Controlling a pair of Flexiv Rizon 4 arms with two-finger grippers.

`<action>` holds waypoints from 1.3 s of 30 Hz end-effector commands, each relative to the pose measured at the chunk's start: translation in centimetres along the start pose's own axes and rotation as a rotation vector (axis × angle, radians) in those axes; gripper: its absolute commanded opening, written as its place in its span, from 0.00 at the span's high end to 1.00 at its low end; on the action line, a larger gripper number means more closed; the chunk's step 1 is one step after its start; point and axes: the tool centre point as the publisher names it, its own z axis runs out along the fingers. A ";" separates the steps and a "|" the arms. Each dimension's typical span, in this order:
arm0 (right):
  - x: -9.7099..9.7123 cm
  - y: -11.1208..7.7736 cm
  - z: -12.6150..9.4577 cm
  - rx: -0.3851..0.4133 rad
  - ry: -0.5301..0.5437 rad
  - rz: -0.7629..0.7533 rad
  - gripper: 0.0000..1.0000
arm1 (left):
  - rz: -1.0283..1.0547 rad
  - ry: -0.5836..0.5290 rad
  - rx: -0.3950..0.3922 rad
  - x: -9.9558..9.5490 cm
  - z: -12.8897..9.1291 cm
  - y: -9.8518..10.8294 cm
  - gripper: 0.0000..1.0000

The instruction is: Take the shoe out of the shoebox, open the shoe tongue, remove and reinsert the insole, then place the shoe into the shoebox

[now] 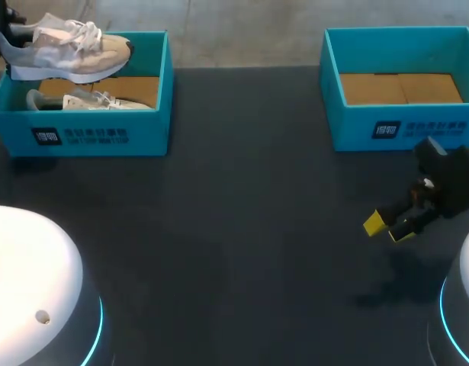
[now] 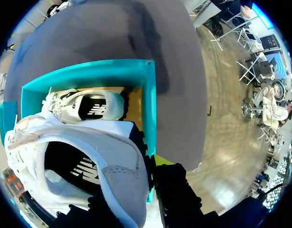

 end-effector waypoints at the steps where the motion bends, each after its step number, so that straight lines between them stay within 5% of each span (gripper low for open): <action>1: 0.0 -0.1 0.0 0.000 -0.002 0.001 0.00 | -0.004 0.011 -0.004 -0.2 0.1 0.4 1.00; 14: 0.0 -0.1 0.0 0.000 -0.002 0.001 0.00 | -0.032 0.043 -0.050 -0.2 -0.1 3.7 1.00; 33: 0.0 -0.1 0.0 0.000 -0.002 0.001 0.00 | -0.032 0.043 -0.050 -0.2 -0.1 3.7 1.00; 39: 0.0 -0.1 0.0 0.000 -0.002 0.001 0.00 | -0.011 0.039 -0.041 -0.5 1.5 4.7 1.00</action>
